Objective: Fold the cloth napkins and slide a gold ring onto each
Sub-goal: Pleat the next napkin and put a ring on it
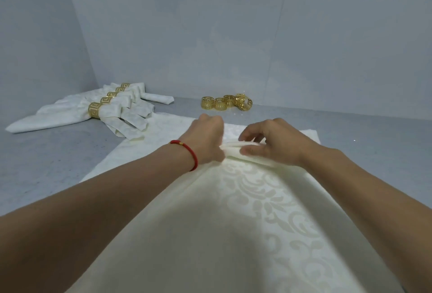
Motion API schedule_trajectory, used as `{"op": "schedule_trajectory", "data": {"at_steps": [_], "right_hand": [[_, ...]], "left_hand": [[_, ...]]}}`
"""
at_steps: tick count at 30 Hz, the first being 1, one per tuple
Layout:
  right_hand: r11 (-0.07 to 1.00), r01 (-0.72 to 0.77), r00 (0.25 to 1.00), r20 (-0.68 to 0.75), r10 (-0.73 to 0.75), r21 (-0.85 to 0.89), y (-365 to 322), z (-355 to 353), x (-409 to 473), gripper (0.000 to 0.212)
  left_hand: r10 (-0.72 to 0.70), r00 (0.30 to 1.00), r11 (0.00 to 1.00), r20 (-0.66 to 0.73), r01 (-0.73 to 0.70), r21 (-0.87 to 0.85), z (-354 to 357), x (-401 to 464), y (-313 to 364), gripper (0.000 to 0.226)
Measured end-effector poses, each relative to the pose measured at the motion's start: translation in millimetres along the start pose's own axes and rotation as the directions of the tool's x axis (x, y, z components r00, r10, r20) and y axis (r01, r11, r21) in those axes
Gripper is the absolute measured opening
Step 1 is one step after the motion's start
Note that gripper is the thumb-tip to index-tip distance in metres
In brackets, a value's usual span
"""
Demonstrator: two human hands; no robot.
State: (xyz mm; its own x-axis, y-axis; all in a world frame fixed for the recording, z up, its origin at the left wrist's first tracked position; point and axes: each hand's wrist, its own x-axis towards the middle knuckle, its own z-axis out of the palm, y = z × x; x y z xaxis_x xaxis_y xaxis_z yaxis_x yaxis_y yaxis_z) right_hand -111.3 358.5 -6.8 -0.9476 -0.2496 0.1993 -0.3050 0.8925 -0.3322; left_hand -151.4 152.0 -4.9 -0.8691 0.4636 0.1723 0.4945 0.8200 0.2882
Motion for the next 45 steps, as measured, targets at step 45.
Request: {"op": "schedule_trajectory", "data": {"at_steps": [45], "right_hand": [[0.536, -0.1, 0.962, -0.056, 0.267, 0.838, 44, 37, 52, 0.046]], "left_hand": [[-0.211, 0.818, 0.972, -0.535, 0.235, -0.025, 10, 3, -98, 0.017]]}}
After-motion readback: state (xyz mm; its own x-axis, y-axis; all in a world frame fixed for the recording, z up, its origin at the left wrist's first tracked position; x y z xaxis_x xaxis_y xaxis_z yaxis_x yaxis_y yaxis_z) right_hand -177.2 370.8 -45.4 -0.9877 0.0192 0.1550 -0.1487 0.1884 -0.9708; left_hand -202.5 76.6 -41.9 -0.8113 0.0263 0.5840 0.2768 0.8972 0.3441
